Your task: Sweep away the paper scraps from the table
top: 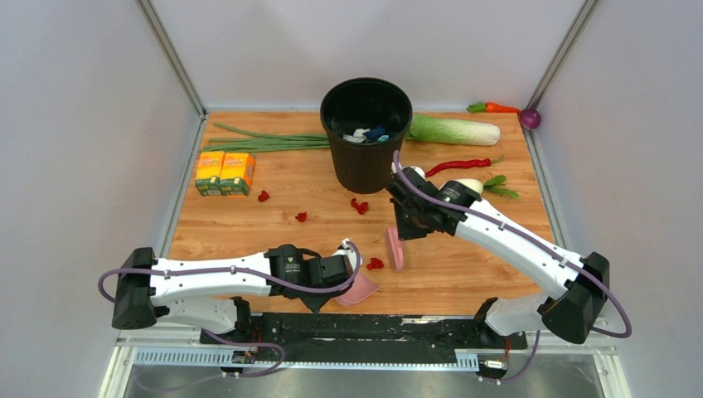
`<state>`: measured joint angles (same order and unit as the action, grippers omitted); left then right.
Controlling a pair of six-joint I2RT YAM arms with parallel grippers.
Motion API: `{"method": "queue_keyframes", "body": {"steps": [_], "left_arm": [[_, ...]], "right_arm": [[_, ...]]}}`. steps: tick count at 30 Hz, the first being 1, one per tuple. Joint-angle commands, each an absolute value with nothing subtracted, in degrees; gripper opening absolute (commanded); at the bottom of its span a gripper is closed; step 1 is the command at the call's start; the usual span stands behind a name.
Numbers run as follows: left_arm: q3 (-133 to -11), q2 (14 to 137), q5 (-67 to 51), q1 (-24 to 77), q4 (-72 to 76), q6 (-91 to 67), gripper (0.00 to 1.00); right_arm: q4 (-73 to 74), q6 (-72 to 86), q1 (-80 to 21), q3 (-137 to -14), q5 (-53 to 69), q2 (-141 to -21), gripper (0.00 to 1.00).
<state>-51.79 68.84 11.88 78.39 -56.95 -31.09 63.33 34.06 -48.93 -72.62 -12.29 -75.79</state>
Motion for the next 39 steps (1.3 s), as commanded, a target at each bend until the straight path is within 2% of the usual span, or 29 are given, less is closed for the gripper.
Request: {"method": "queue_keyframes", "body": {"steps": [1,10,19,39], "left_arm": [[-51.6,68.6,11.3,78.7,-55.7,-30.1,0.00],[-51.7,71.7,10.9,78.7,-56.1,-30.0,0.00],[-51.8,73.7,11.4,78.7,-56.3,-30.1,0.00],[-52.1,72.5,14.0,78.7,-57.0,-31.6,0.00]], "right_arm": [[56.1,29.0,-49.0,-72.5,-4.7,-78.1,0.00],[51.3,25.5,-52.1,-70.9,2.6,-80.3,0.00],[49.5,21.8,-55.9,-71.4,3.1,-82.5,0.00],[46.1,19.8,-58.8,-71.4,9.0,-74.9,0.00]]}}
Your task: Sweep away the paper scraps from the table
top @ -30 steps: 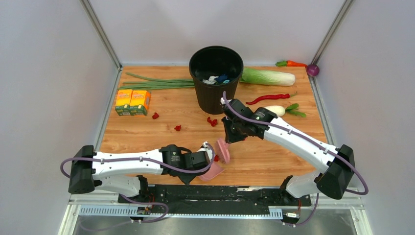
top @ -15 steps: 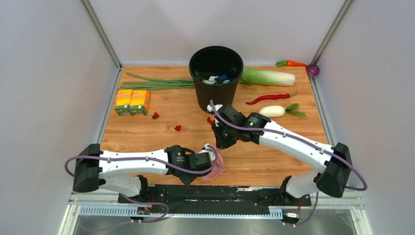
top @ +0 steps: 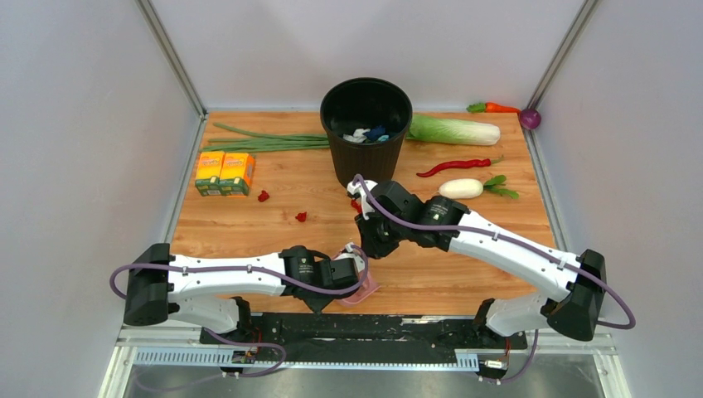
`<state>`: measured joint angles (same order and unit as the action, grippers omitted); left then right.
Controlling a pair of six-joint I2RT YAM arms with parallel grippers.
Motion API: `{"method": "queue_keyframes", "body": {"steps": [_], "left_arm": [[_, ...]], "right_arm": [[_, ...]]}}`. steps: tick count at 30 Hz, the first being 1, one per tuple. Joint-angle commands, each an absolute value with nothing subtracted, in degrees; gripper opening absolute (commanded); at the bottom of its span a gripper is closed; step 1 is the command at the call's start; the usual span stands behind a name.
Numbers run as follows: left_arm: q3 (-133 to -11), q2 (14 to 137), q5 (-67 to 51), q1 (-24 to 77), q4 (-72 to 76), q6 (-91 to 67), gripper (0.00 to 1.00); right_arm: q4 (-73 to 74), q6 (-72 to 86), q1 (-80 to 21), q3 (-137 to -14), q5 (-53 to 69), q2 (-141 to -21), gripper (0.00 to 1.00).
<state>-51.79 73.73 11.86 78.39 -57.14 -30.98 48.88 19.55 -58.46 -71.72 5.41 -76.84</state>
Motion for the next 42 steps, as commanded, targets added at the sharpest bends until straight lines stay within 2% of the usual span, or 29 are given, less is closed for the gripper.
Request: {"method": "queue_keyframes", "body": {"steps": [1,12,21,42], "left_arm": [[-52.1,71.7,14.2,78.7,-57.0,-31.7,0.00],[-53.2,66.2,19.3,78.7,-59.0,-34.9,0.00],[-57.7,62.8,23.1,78.7,-61.6,-36.6,0.00],[-67.3,61.3,27.1,78.7,-65.4,-37.2,0.00]], "right_arm": [[46.0,20.0,-58.8,-70.9,9.0,-74.4,0.00],[46.0,27.7,-58.9,-70.9,3.5,-69.4,0.00],[45.9,30.8,-58.8,-75.9,0.1,-66.1,0.00],[52.7,34.7,-58.7,-86.8,-20.8,-57.0,0.00]]}}
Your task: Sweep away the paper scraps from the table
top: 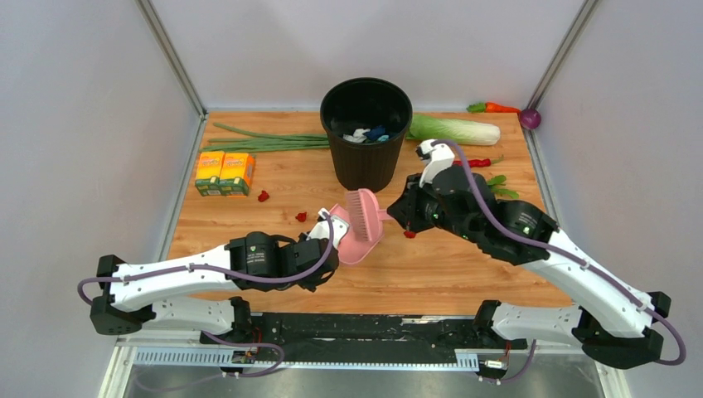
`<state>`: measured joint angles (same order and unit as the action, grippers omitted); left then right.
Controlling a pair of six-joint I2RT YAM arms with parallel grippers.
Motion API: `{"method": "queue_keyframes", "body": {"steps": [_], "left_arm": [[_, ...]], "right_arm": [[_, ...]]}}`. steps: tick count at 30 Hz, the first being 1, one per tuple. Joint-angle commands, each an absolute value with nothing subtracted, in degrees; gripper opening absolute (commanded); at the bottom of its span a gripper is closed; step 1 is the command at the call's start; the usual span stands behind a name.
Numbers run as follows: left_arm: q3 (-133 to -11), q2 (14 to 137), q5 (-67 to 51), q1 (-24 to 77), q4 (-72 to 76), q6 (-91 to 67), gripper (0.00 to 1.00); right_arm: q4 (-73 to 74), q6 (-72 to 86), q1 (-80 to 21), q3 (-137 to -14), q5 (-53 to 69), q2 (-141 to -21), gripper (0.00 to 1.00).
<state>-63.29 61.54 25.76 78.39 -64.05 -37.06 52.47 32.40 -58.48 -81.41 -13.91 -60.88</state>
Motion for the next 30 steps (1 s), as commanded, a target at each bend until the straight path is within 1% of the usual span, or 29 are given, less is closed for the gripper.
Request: {"method": "queue_keyframes", "body": {"steps": [1,4,8,14,21,25,27,30], "left_arm": [[-67.8,61.5,27.0,78.7,-65.7,-37.2,0.00],[-70.8,61.9,26.8,78.7,-66.4,-37.4,0.00],[-75.9,64.8,26.7,78.7,-68.1,-37.6,0.00],[-87.6,72.6,27.2,78.3,-70.9,-36.8,0.00],[-101.7,81.9,23.4,76.2,-74.3,-35.9,0.00],[-111.8,87.9,21.9,73.7,-77.0,-35.9,0.00],[-119.1,90.4,20.8,72.5,-78.1,-35.2,0.00],[-124.4,93.3,17.3,69.4,-78.1,-34.1,0.00]], "right_arm": [[53.3,35.3,-58.8,-87.7,-21.6,-56.3,0.00],[54.0,37.7,-58.8,-89.1,-26.4,-53.3,0.00],[55.8,41.5,-58.8,-88.0,-33.6,-49.0,0.00],[66.2,53.6,-58.8,-86.2,-43.8,-43.2,0.00],[72.3,60.3,-58.8,-83.8,-44.6,-38.3,0.00],[79.9,66.2,-58.8,-84.5,-46.6,-37.5,0.00],[80.7,66.3,-58.7,-84.1,-46.3,-37.2,0.00],[80.7,67.7,-58.7,-83.0,-45.1,-37.0,0.00]]}}
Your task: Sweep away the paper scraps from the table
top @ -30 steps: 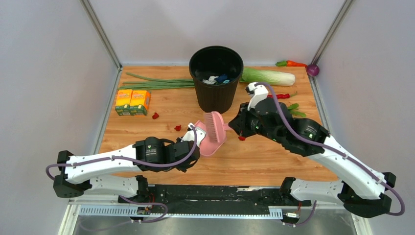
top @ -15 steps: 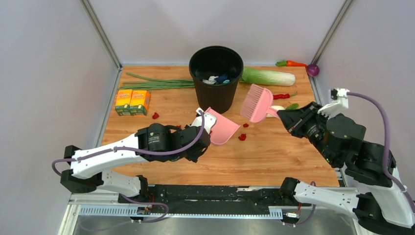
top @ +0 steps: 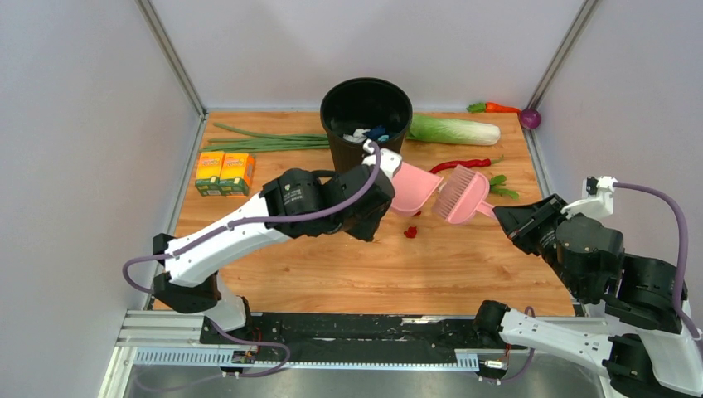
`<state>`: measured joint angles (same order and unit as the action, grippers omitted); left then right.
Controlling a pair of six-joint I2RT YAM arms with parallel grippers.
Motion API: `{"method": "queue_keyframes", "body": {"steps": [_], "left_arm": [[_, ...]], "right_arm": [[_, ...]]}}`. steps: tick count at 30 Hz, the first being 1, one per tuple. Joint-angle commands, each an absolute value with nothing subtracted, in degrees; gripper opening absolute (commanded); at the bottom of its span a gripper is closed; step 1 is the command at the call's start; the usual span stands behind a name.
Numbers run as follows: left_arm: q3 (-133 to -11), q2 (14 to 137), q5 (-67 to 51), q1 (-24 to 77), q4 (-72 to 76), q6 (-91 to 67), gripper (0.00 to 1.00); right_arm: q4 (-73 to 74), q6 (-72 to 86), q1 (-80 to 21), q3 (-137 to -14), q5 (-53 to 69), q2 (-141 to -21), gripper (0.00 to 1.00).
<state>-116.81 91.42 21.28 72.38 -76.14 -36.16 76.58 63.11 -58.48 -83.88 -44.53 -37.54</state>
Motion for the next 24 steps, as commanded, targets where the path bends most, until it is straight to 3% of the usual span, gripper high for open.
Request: {"method": "queue_keyframes", "body": {"steps": [1,14,24], "left_arm": [[-125.9,94.4,16.4,68.0,-77.8,-34.0,0.00],[-137.0,101.9,-2.5,51.8,-70.4,-35.5,0.00],[-137.7,106.7,-13.9,44.9,-57.3,-41.2,0.00]], "right_arm": [[80.8,67.8,-58.7,-82.8,-44.6,-37.1,0.00],[80.7,69.5,-58.7,-80.2,-41.6,-35.2,0.00],[80.5,69.7,-58.7,-80.0,-41.1,-35.5,0.00]]}}
